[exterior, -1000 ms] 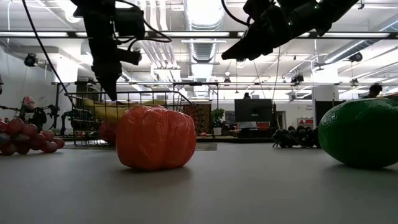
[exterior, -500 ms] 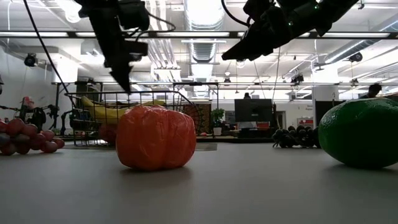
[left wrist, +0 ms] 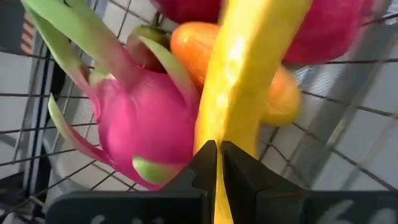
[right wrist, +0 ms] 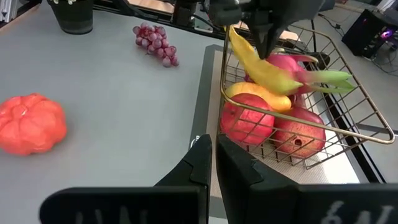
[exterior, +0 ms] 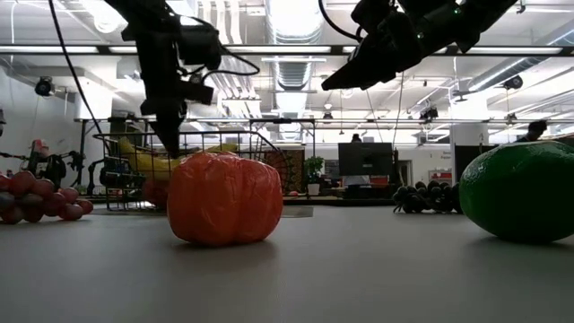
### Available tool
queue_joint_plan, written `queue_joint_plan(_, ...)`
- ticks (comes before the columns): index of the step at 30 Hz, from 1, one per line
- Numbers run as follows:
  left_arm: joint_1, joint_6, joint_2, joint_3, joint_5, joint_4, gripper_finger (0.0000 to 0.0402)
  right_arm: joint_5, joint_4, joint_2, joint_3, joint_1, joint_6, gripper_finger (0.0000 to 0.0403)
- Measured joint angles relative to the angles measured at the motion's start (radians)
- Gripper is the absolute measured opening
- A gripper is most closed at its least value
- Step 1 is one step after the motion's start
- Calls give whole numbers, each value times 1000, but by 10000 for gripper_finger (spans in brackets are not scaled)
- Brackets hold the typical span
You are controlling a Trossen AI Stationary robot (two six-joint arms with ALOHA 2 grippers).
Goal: Build produce basket
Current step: Put the yellow banana into the wire basket, then put the purple grapes into the wire basket
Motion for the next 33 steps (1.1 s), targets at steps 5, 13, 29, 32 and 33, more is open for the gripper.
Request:
queue_joint_plan(5,0,8,47,0,-107,-11,8,0,-1,0,0,0,0,13)
queue_joint_plan(13,0,9,54,1,-139,-12,8,0,-1,0,0,0,0,13)
queue_joint_plan(29,-91,-45,-52,59,-138,69,8,1,-6,0,0,0,9,13)
queue_joint_plan(32,-143,-44,-93,48,-137,157,8,8,-6,0,0,0,11,13)
queue_joint_plan(33,-160,-44,-104,46,-137,193,8,9,-6,0,0,0,13,13)
